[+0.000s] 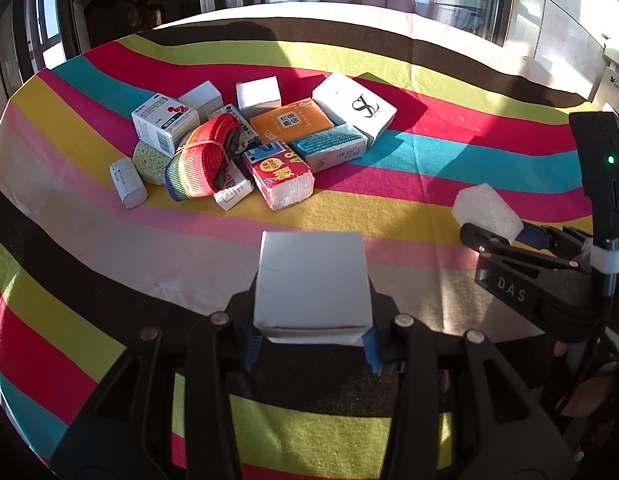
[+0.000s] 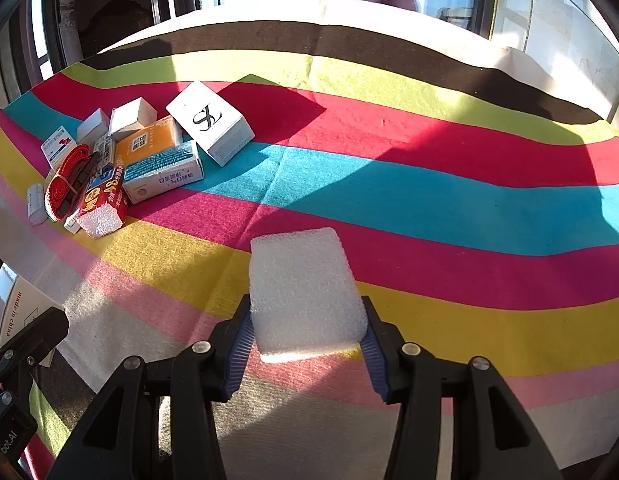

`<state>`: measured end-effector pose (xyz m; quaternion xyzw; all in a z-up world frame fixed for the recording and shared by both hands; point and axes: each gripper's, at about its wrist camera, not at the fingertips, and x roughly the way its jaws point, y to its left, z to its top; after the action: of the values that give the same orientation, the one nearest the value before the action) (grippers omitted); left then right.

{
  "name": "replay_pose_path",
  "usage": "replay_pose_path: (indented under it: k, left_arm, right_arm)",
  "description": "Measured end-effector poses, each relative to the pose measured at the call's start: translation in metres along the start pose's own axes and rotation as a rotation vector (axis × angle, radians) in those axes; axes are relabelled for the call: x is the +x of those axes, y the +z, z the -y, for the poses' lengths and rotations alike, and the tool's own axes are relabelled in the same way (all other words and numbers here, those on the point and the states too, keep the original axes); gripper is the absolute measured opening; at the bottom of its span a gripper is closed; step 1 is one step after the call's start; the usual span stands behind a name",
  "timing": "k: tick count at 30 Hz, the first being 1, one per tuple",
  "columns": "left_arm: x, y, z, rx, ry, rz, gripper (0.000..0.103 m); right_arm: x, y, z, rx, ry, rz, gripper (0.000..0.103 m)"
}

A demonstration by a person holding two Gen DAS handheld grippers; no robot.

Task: Organize objects
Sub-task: 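Lift the foam block and cube box and carry them toward the cardboard box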

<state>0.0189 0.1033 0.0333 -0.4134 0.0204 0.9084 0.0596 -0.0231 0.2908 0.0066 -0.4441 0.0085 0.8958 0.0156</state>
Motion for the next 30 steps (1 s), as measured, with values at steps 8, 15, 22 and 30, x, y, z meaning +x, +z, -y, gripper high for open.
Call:
replay_pose_path:
  k: [8, 15, 22, 30]
  left_arm:
    - [-0.010, -0.013, -0.007, 0.014, 0.018, 0.009, 0.045]
    - [-0.022, -0.013, -0.012, 0.013, 0.043, 0.043, 0.045]
    - [-0.030, -0.012, -0.021, -0.005, 0.047, 0.054, 0.045]
    - [-0.044, -0.019, -0.041, -0.044, 0.059, 0.066, 0.045]
  right_arm:
    - [-0.001, 0.000, 0.001, 0.010, -0.031, -0.004, 0.050]
    - [-0.006, -0.001, -0.006, -0.013, -0.067, 0.005, 0.050]
    - [-0.019, 0.000, -0.020, -0.049, -0.083, 0.035, 0.050]
    - [-0.032, 0.000, -0.037, -0.070, -0.084, 0.051, 0.050]
